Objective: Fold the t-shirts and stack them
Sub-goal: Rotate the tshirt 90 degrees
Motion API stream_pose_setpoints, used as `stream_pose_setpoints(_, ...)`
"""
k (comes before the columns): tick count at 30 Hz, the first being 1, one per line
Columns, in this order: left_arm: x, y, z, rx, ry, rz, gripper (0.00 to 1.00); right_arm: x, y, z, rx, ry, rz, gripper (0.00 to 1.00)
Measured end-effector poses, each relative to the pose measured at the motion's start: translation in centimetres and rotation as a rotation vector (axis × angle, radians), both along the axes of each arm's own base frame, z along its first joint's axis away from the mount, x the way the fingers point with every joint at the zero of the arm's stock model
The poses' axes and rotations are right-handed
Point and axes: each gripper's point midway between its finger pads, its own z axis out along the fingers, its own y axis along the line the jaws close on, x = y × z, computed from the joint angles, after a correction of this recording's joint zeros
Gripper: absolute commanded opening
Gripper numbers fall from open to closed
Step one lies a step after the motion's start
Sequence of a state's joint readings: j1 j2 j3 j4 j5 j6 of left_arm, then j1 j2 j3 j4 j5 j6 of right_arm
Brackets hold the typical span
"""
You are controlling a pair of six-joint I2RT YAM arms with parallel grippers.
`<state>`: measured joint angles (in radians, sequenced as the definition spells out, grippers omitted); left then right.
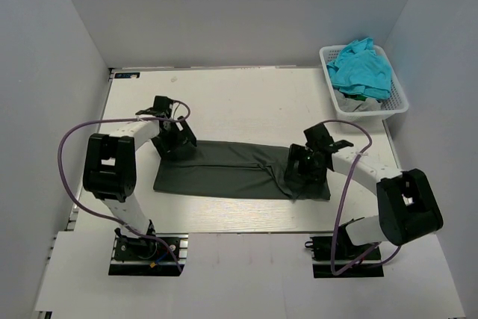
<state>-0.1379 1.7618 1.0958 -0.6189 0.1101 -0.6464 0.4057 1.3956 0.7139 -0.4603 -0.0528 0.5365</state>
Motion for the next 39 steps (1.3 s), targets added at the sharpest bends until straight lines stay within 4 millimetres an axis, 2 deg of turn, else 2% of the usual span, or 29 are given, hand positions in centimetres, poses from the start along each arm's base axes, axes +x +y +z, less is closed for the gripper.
stream_pose_setpoints(4,0.0,0.6,-0.2,0.027,0.004,0.038,1.00,0.7,-0.5,-0.2,0.017,0.002,-0.039,0.90)
stream_pose_setpoints(8,-0.7,1.2,-0.2,0.053,0.009,0.071,1.00,2.5,-0.3,-0.1,0.058,0.006,-0.059,0.90)
stream_pose_setpoints(10,-1.9,1.5,-0.3,0.068,0.032,0.078,1.00,4.2,0.1,0.1,0.080,0.005,-0.053,0.90)
stream_pose_setpoints(12,-3.6,1.3,-0.5,0.065,0.065,0.071,1.00,6.7,0.8,0.2,0.092,0.007,-0.040,0.90)
stream_pose_setpoints(15,-7.6,-0.1,-0.8,0.057,0.144,0.011,1.00,13.7,2.8,0.7,0.111,-0.063,-0.005,0.90)
stream_pose_setpoints(17,-11.8,-1.8,-0.9,0.034,0.246,-0.064,1.00,19.0,4.2,0.8,0.115,-0.124,0.033,0.90)
stream_pose_setpoints(20,-17.9,-4.1,-0.4,-0.037,0.418,-0.216,1.00,28.3,7.9,1.6,0.168,-0.260,0.148,0.90)
stream_pose_setpoints(22,-19.6,-5.8,0.8,-0.104,0.461,-0.319,1.00,32.8,10.1,1.8,0.192,-0.364,0.245,0.90)
stream_pose_setpoints(23,-19.6,-6.4,1.8,-0.131,0.463,-0.365,1.00,34.1,10.8,2.0,0.196,-0.408,0.289,0.90)
stream_pose_setpoints(25,-17.6,-8.1,4.9,-0.163,0.398,-0.454,1.00,34.8,11.5,2.0,0.186,-0.451,0.359,0.90)
stream_pose_setpoints(27,-14.2,-9.7,8.4,-0.175,0.265,-0.520,1.00,34.4,11.4,2.2,0.170,-0.474,0.397,0.90)
stream_pose_setpoints(29,-11.1,-10.9,11.8,-0.176,0.112,-0.568,1.00,33.1,11.0,2.3,0.144,-0.476,0.418,0.90)
stream_pose_setpoints(31,-10.2,-11.1,13.6,-0.174,0.033,-0.592,1.00,32.6,10.8,3.5,0.120,-0.493,0.431,0.90)
stream_pose_setpoints(34,-10.6,-10.4,14.0,-0.151,0.012,-0.605,1.00,33.7,10.8,6.5,0.073,-0.565,0.422,0.90)
stream_pose_setpoints(35,-10.8,-10.2,13.7,-0.143,0.018,-0.605,1.00,34.3,11.1,8.3,0.063,-0.609,0.419,0.90)
stream_pose_setpoints(37,-11.3,-9.5,12.6,-0.115,0.049,-0.597,1.00,34.8,11.3,10.7,0.034,-0.662,0.402,0.90)
stream_pose_setpoints(39,-11.9,-8.7,11.5,-0.084,0.087,-0.581,1.00,34.4,11.6,12.5,0.019,-0.686,0.394,0.90)
